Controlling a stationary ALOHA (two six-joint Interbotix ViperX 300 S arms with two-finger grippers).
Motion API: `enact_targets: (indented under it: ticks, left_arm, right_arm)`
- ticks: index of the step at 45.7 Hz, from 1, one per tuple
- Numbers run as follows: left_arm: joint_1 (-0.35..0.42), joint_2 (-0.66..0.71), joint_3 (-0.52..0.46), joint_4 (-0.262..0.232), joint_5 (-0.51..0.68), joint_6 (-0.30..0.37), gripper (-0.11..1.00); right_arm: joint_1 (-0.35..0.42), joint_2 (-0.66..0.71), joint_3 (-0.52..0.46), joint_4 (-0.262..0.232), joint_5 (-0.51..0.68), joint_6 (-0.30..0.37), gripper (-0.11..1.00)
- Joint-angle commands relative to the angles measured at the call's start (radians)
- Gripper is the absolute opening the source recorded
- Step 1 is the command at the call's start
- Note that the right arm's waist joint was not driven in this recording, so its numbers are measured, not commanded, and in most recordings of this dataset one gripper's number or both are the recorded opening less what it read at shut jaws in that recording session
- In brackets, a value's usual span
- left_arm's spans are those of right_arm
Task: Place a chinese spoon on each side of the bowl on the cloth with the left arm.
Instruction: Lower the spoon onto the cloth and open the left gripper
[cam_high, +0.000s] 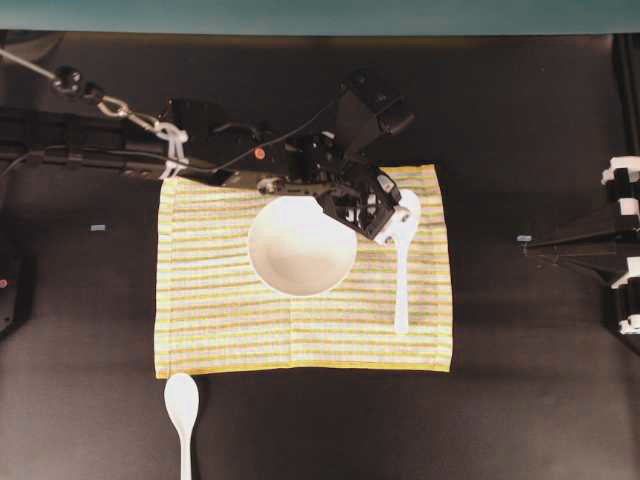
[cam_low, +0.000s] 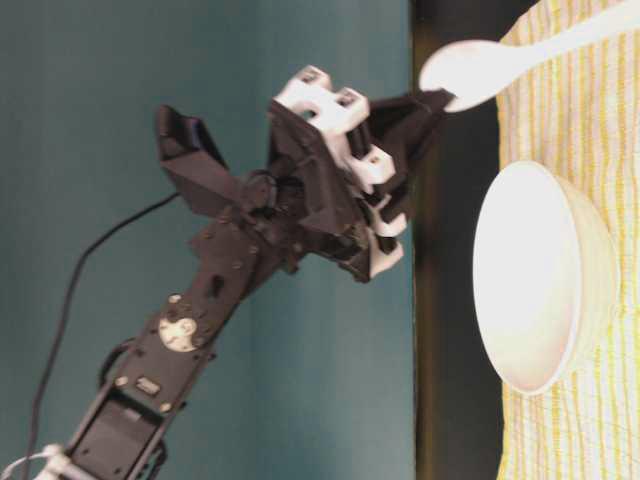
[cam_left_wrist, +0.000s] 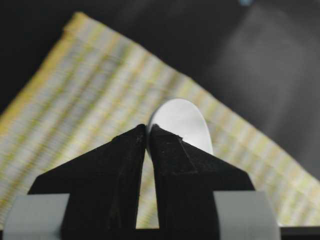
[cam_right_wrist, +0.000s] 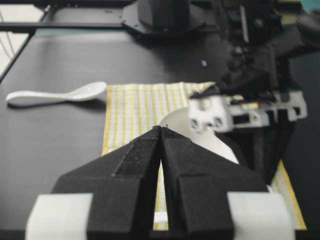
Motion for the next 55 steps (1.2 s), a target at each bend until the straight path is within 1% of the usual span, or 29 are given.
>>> enact_targets:
  ticks: [1, 12, 24, 26, 28, 33, 38, 41, 43, 47, 50, 55]
  left_arm:
    - [0.006, 0.011, -0.005, 0.005, -0.008, 0.012, 0.06]
    - [0.006, 0.057, -0.003, 0.005, -0.012, 0.021, 0.06]
    - [0.006, 0.063, 0.023, 0.005, -0.069, 0.011, 0.07]
    - [0.006, 0.061, 0.025, 0.005, -0.072, 0.011, 0.09]
    - [0.006, 0.061, 0.023, 0.005, -0.072, 0.011, 0.16]
    - [0.003, 0.061, 0.018, 0.005, -0.074, 0.015, 0.40]
    - [0.003, 0.058, 0.015, 0.005, -0.066, 0.021, 0.71]
    - [0.000, 0.035, 0.020, 0.005, -0.049, 0.020, 0.82]
    - [-0.002, 0.011, 0.023, 0.005, -0.031, 0.021, 0.84]
    - [-0.014, -0.060, 0.035, 0.005, 0.018, 0.021, 0.82]
    - [-0.043, -0.127, 0.064, 0.005, 0.044, 0.014, 0.80]
    - [-0.106, -0.233, 0.141, 0.005, 0.048, 0.005, 0.80]
  right_arm:
    - [0.000, 0.005, -0.005, 0.002, -0.011, 0.008, 0.00]
    - [0.000, 0.005, -0.002, 0.002, -0.011, 0.006, 0.00]
    - [0.000, 0.005, 0.002, 0.002, -0.011, 0.006, 0.00]
    - [0.000, 0.005, 0.003, 0.002, -0.011, 0.006, 0.00]
    - [0.000, 0.005, 0.003, 0.002, -0.011, 0.006, 0.00]
    - [0.000, 0.005, 0.006, 0.002, -0.011, 0.006, 0.00]
    - [0.000, 0.005, 0.003, 0.002, -0.011, 0.006, 0.00]
    - [0.000, 0.005, 0.003, 0.002, -0.011, 0.006, 0.00]
    - [0.000, 0.002, 0.003, 0.002, -0.011, 0.006, 0.00]
    - [0.000, -0.008, 0.002, 0.002, -0.009, 0.006, 0.00]
    - [0.000, -0.015, 0.000, 0.002, -0.006, 0.008, 0.00]
    - [0.002, -0.021, -0.002, 0.002, -0.005, 0.008, 0.00]
